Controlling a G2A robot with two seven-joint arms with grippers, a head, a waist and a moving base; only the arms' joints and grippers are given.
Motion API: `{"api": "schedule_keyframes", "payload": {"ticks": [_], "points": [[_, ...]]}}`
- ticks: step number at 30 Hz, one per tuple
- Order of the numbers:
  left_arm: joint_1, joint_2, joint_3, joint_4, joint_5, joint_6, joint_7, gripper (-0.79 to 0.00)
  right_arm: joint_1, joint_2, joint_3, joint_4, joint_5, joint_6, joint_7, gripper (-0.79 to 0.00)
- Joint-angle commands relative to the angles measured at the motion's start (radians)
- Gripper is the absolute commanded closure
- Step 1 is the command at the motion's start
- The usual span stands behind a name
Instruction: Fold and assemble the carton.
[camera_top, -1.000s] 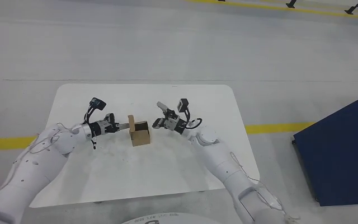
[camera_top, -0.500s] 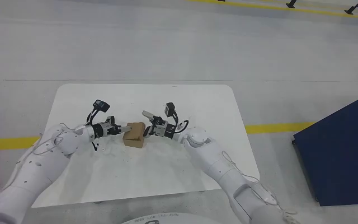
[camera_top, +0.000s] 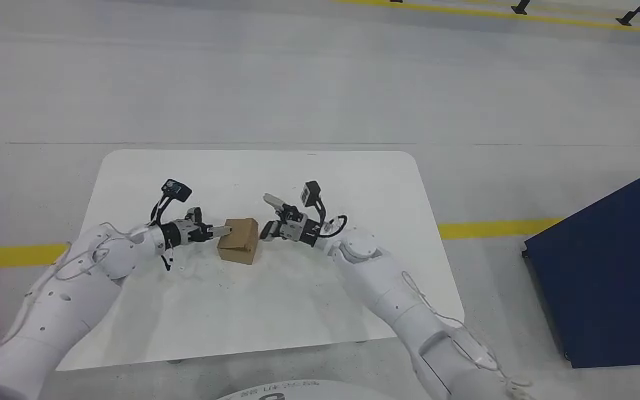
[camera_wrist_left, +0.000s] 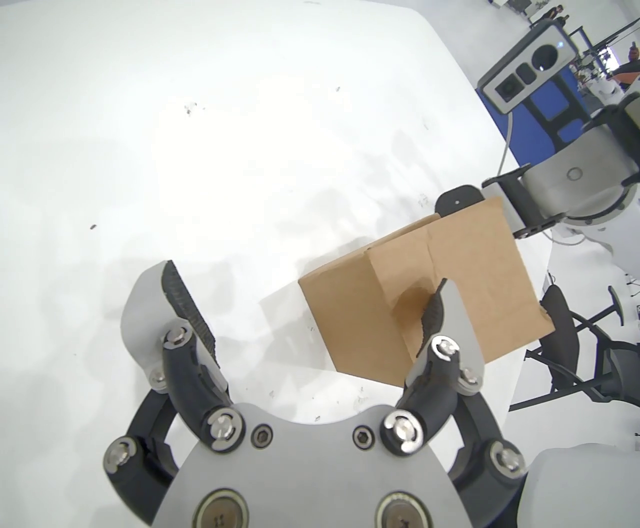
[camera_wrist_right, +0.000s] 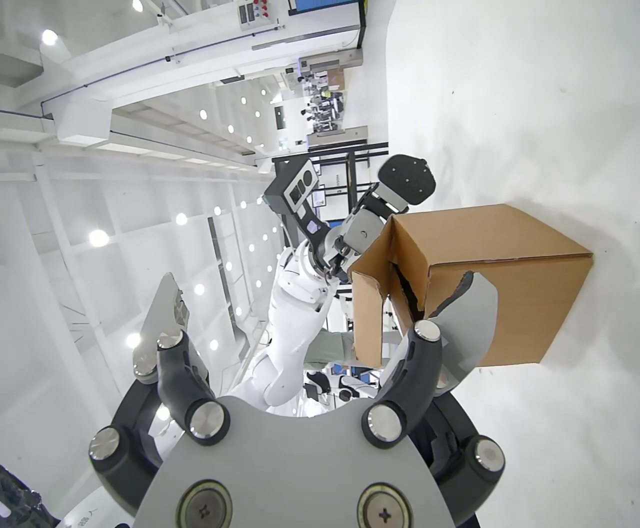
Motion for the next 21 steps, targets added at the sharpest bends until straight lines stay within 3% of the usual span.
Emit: {"api": "schedule_keyframes", "payload": {"ticks": [1,10,11,12,16,21], "points": [[0.005,0.000,0.000,-0.007,0.010,0.001,0.004,-0.785,-0.011,0.004,0.008,-0.011,-0.008,-0.001,0.004,-0.785],[0.018,0.001,-0.010,-0.017,0.025,-0.002,0.010,-0.785,-0.050,0.019,0.024,-0.005,-0.032,-0.022,0.109,-0.785],[0.019,0.001,-0.011,-0.018,0.027,-0.002,0.010,-0.785,-0.057,0.022,0.033,-0.002,-0.027,-0.032,0.127,-0.748],[0.020,0.002,-0.013,-0.019,0.028,-0.003,0.009,-0.785,-0.065,0.025,0.041,0.000,-0.024,-0.039,0.140,-0.659],[0.024,0.002,-0.017,-0.023,0.034,-0.002,0.004,-0.785,-0.089,0.034,0.063,0.006,-0.025,-0.057,0.150,-0.594],[0.030,0.002,-0.016,-0.033,0.044,0.002,-0.005,-0.785,-0.093,0.032,0.041,0.004,-0.076,-0.037,0.096,-0.419]]}}
